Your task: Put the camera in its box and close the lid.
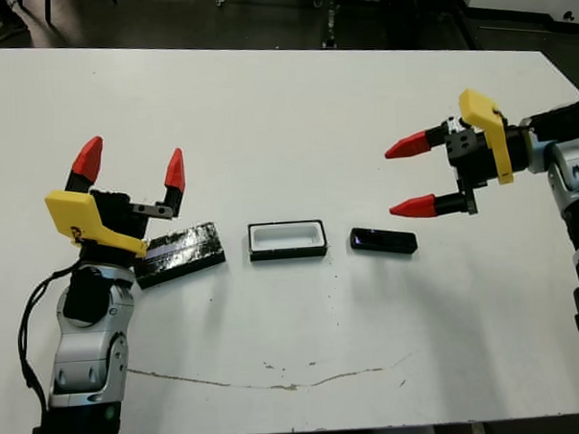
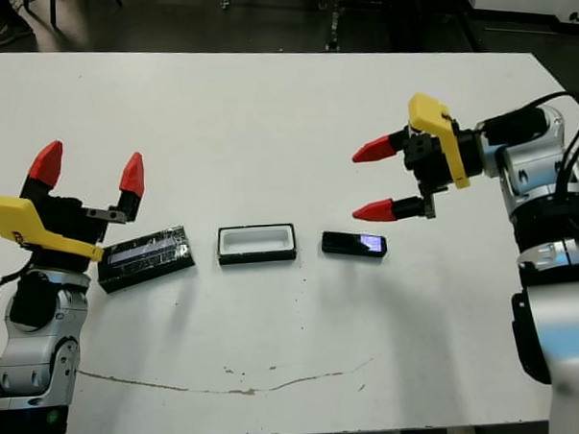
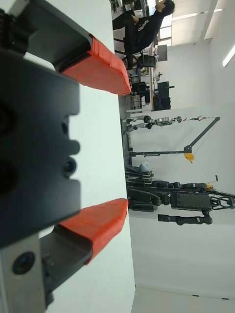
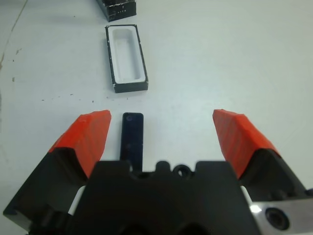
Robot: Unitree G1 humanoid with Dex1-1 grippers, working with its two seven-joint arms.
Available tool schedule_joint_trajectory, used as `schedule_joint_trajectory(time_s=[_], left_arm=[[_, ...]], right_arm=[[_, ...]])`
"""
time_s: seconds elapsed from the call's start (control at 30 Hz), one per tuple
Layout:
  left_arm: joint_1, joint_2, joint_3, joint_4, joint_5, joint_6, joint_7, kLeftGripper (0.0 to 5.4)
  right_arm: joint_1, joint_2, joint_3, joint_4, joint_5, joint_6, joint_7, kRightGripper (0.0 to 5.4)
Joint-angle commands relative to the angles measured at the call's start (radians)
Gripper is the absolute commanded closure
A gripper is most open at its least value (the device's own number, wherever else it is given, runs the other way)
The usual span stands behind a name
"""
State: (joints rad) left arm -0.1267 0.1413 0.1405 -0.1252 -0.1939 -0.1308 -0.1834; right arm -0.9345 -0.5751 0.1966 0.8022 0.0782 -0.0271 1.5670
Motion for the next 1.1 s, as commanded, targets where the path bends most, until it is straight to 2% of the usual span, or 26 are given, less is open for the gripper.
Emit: schedule_joint_trajectory(time_s=[0.03, 0.6, 1.1], left_arm=[[-0.002, 0.002, 0.0, -0.003, 0.005, 0.012, 0.008, 0.01], [0.003, 0.0, 0.002, -0.008, 0.0, 0.011, 0.007, 0.01], [0.008, 0.004, 0.003, -0.011, 0.003, 0.011, 0.008, 0.01]], right_arm=[[0.016, 0.007, 0.024, -0.003, -0.025, -0.003, 0.007, 0.0], [0.023, -0.009, 0.111, -0.054, -0.1, 0.03, 0.034, 0.0], [0.074, -0.024, 0.121, -0.102, -0.117, 0.076, 0.027, 0.0]])
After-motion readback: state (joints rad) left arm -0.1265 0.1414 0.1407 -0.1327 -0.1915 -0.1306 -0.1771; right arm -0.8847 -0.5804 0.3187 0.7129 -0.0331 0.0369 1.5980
